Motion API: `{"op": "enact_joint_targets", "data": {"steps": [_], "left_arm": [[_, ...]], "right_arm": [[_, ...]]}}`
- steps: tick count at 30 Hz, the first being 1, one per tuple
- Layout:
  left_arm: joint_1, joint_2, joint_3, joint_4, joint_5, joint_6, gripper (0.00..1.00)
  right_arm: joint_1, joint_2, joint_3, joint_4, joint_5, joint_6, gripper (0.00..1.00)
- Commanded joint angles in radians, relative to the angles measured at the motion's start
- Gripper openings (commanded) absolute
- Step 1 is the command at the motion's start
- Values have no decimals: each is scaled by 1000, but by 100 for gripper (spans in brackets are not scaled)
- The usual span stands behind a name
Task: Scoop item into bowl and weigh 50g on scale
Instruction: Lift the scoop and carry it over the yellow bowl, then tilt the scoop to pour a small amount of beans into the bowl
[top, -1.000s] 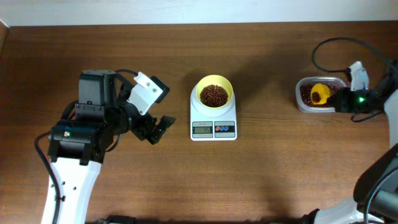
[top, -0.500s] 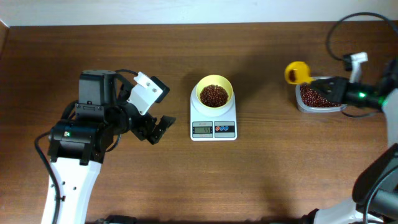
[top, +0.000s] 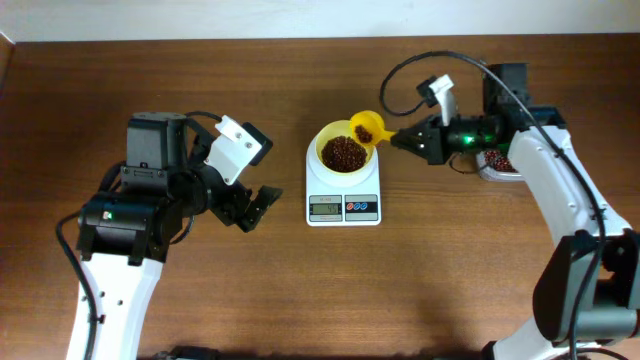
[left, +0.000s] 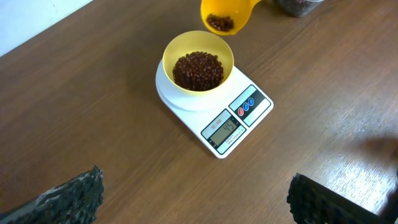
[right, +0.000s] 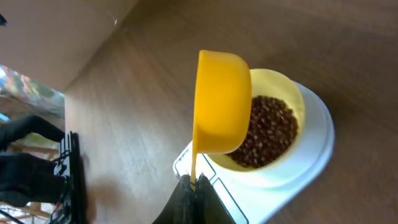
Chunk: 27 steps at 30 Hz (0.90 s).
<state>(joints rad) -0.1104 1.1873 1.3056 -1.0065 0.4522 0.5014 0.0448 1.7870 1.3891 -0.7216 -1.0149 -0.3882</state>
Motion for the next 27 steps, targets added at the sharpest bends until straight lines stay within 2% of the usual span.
{"op": "enact_joint_targets", "data": {"steps": [1,4,6,8,18,21,27], "left_arm": [[4,-4,18,1,-4,13,99],[4,-4,18,1,-4,13,99],[4,-4,18,1,-4,13,99],[4,-4,18,1,-4,13,99],[4,-4,18,1,-4,13,99],[4,-4,18,1,-4,13,99],[4,-4,18,1,-4,13,99]], "right_arm": [[29,-14,-4,17,43,0,4],[51,-55,-4,47,114,-18,4],[87,-60,-4,58,299,-102,4],[116,-60,-3,77,362,-109,4],[153,-87,3,124,482,-109,4],[161,-93,4,138,421,-108,4],[170,-82,3,115,472,-101,4]]}}
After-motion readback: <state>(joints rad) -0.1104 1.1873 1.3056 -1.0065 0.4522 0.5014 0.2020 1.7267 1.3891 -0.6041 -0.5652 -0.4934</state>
